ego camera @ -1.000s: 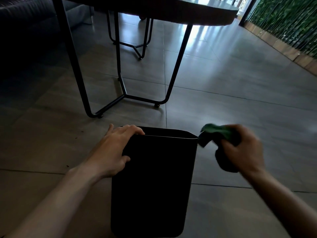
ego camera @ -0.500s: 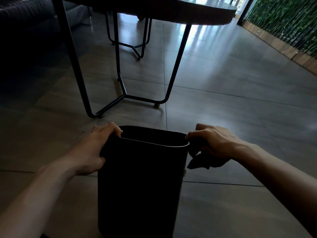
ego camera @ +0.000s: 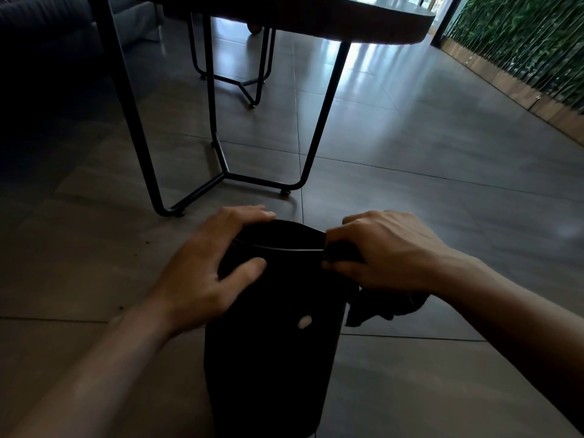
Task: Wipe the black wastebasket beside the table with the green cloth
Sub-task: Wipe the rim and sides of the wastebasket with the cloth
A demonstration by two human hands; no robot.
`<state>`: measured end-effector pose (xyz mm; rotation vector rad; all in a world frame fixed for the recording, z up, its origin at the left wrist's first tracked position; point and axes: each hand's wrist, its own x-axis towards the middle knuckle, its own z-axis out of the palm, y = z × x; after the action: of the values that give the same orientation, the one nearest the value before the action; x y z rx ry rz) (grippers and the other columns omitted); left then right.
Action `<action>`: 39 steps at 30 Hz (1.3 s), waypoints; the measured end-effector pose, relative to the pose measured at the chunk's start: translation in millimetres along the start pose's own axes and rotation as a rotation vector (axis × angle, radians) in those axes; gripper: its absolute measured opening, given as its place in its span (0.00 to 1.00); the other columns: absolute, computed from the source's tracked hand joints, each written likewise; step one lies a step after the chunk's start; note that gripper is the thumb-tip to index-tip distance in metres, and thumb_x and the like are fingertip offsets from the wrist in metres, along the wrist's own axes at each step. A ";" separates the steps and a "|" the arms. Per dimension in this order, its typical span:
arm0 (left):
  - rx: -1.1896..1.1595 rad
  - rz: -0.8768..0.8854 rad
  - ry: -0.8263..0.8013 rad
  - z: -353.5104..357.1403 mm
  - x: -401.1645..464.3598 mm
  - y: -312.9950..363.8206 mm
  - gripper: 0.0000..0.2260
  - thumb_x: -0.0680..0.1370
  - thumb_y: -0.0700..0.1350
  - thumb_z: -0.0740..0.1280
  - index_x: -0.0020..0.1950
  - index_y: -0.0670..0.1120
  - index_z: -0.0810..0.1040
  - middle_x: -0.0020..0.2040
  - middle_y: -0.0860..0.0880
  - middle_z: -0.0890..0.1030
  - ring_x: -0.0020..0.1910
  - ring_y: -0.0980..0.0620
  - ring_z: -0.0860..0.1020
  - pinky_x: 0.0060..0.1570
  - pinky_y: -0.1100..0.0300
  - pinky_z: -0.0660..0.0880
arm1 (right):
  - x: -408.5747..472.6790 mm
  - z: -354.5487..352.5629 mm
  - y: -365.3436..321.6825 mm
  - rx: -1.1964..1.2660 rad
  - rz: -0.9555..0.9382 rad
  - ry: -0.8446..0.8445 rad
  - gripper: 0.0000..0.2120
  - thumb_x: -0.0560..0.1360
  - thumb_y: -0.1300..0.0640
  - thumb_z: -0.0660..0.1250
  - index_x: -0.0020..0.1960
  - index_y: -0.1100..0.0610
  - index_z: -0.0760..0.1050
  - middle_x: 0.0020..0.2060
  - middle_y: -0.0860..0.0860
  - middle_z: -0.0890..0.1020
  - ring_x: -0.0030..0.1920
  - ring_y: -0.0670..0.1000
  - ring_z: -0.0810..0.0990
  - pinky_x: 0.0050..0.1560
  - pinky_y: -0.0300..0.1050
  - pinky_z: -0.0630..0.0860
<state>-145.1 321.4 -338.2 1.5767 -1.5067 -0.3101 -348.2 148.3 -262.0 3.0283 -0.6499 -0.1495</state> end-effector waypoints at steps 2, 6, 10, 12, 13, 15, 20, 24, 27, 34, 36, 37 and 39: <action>0.056 0.055 -0.045 9.2 0.4 5.5 0.25 0.75 0.53 0.69 0.72 0.58 0.70 0.72 0.60 0.71 0.74 0.56 0.67 0.71 0.52 0.66 | 10.9 -3.9 -9.8 -0.019 0.051 -0.007 0.11 0.78 0.35 0.63 0.54 0.40 0.75 0.43 0.44 0.78 0.43 0.53 0.79 0.37 0.46 0.68; 0.241 0.036 -0.030 12.1 4.2 -5.1 0.26 0.75 0.50 0.72 0.73 0.58 0.70 0.73 0.59 0.69 0.76 0.54 0.63 0.73 0.47 0.64 | 22.2 3.4 -26.1 -0.027 0.103 0.094 0.12 0.80 0.37 0.62 0.58 0.40 0.77 0.47 0.47 0.79 0.45 0.55 0.80 0.34 0.44 0.64; 0.207 -0.046 0.015 0.0 4.6 -20.5 0.26 0.75 0.48 0.73 0.71 0.60 0.71 0.72 0.60 0.70 0.76 0.54 0.62 0.74 0.47 0.63 | 9.8 21.9 -31.5 0.396 0.130 0.384 0.19 0.80 0.44 0.68 0.69 0.42 0.70 0.52 0.46 0.82 0.49 0.50 0.82 0.43 0.43 0.77; 0.200 -0.067 0.027 -4.2 4.2 -26.6 0.26 0.75 0.48 0.73 0.71 0.60 0.70 0.72 0.60 0.70 0.77 0.55 0.62 0.74 0.48 0.63 | 7.8 31.6 -38.8 0.714 0.181 0.555 0.16 0.79 0.48 0.70 0.61 0.44 0.68 0.48 0.45 0.81 0.46 0.47 0.83 0.41 0.39 0.81; 0.194 -0.066 0.021 -5.3 4.8 -28.4 0.26 0.75 0.47 0.73 0.71 0.60 0.71 0.72 0.60 0.70 0.77 0.55 0.61 0.75 0.48 0.63 | 9.8 38.9 -44.7 0.774 0.191 0.641 0.15 0.78 0.49 0.70 0.57 0.43 0.65 0.47 0.45 0.80 0.45 0.46 0.82 0.41 0.38 0.81; 0.166 -0.058 -0.003 -5.5 7.2 -30.9 0.27 0.76 0.44 0.73 0.71 0.60 0.71 0.72 0.60 0.71 0.78 0.55 0.60 0.75 0.46 0.62 | 17.3 56.0 -62.6 0.764 0.183 0.761 0.15 0.79 0.53 0.71 0.55 0.42 0.65 0.48 0.47 0.78 0.47 0.48 0.79 0.44 0.33 0.76; 0.107 -0.085 0.001 -7.8 8.9 -37.1 0.27 0.78 0.37 0.68 0.72 0.60 0.72 0.73 0.60 0.71 0.79 0.55 0.59 0.76 0.44 0.60 | 8.8 125.5 -104.0 0.393 -0.059 0.614 0.23 0.78 0.47 0.69 0.71 0.51 0.70 0.77 0.53 0.69 0.82 0.58 0.57 0.79 0.59 0.60; 0.082 -0.128 0.024 -12.8 8.0 -39.0 0.23 0.77 0.44 0.65 0.71 0.60 0.73 0.72 0.61 0.72 0.78 0.56 0.60 0.76 0.47 0.60 | -29.6 178.7 -111.4 0.110 -0.376 0.460 0.28 0.78 0.44 0.68 0.77 0.47 0.68 0.82 0.54 0.62 0.83 0.63 0.55 0.80 0.61 0.60; 0.068 -0.125 0.004 -10.4 7.5 -34.8 0.22 0.77 0.45 0.65 0.69 0.62 0.73 0.70 0.63 0.73 0.78 0.58 0.60 0.76 0.48 0.61 | -49.2 201.1 -107.9 -0.148 -0.560 0.483 0.19 0.85 0.48 0.63 0.75 0.42 0.70 0.78 0.52 0.69 0.81 0.62 0.61 0.78 0.57 0.66; 0.025 -0.163 -0.007 -13.0 7.1 -37.0 0.20 0.79 0.45 0.67 0.68 0.63 0.73 0.69 0.65 0.74 0.78 0.61 0.59 0.75 0.47 0.62 | 11.1 138.0 -68.6 0.154 -0.204 0.710 0.16 0.84 0.54 0.64 0.72 0.49 0.74 0.77 0.59 0.70 0.81 0.64 0.61 0.73 0.67 0.68; 0.032 -0.158 0.000 -12.8 6.8 -38.0 0.21 0.79 0.42 0.69 0.68 0.61 0.74 0.70 0.63 0.74 0.78 0.60 0.60 0.75 0.47 0.62 | 31.2 118.5 -65.7 0.247 -0.058 0.743 0.19 0.83 0.56 0.64 0.72 0.51 0.74 0.77 0.60 0.69 0.81 0.65 0.59 0.74 0.69 0.67; 0.031 -0.164 0.002 -13.2 6.7 -38.9 0.21 0.79 0.41 0.69 0.69 0.60 0.74 0.70 0.62 0.74 0.78 0.59 0.60 0.75 0.46 0.63 | 35.0 116.7 -68.5 0.251 -0.044 0.738 0.19 0.82 0.56 0.64 0.73 0.51 0.74 0.77 0.60 0.69 0.81 0.65 0.58 0.74 0.69 0.66; 0.016 -0.189 0.002 -16.2 5.5 -41.1 0.22 0.79 0.39 0.69 0.68 0.60 0.74 0.70 0.61 0.74 0.78 0.60 0.59 0.75 0.47 0.62 | 25.4 131.9 -80.2 0.183 -0.157 0.710 0.18 0.83 0.54 0.64 0.72 0.51 0.74 0.76 0.60 0.70 0.81 0.65 0.59 0.76 0.67 0.64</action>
<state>-105.0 317.1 -357.0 1.7351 -1.3644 -0.4038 -306.0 208.4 -400.2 2.9615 -0.3689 0.9758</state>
